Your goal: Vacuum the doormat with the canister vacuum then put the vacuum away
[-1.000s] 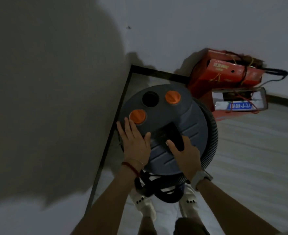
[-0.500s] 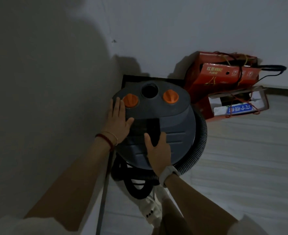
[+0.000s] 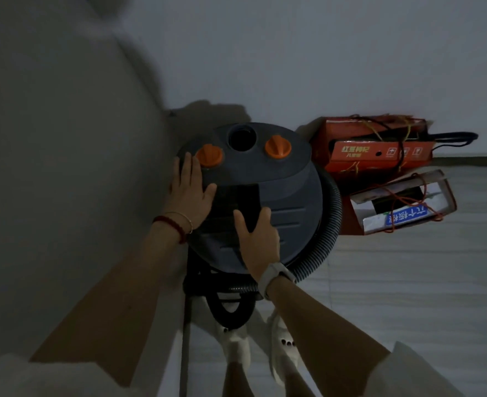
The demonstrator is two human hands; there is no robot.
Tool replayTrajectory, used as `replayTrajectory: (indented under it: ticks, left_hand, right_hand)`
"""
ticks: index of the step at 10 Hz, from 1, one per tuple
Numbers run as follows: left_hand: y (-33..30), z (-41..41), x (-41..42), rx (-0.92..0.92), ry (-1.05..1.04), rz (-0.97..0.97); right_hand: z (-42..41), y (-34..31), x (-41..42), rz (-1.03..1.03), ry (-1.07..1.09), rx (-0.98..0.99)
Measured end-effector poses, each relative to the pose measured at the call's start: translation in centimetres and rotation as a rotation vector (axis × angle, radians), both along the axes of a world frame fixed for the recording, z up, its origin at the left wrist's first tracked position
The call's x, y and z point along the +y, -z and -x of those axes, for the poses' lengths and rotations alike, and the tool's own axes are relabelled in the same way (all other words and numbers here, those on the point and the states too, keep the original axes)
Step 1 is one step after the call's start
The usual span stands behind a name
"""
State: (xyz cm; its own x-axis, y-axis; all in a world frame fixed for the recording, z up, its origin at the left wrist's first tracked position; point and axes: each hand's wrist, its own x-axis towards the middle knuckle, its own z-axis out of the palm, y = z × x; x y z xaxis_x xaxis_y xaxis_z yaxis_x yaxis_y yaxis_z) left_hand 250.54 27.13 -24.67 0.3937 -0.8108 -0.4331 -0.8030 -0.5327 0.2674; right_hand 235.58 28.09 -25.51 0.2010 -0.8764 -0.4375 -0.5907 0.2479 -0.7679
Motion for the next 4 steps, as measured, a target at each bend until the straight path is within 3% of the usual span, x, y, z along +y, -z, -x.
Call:
replayTrajectory:
  ticks: [3,4]
  left_hand:
    - [0.6,-1.4,-1.7,0.011,0.013,0.055]
    - [0.8,-1.5,-1.6,-0.001,0.025,0.079]
  right_hand:
    - [-0.8,-0.3,-1.8,0.01,-0.076,0.092]
    - [1.0,-2.1,-3.2,0.126,0.098,-0.003]
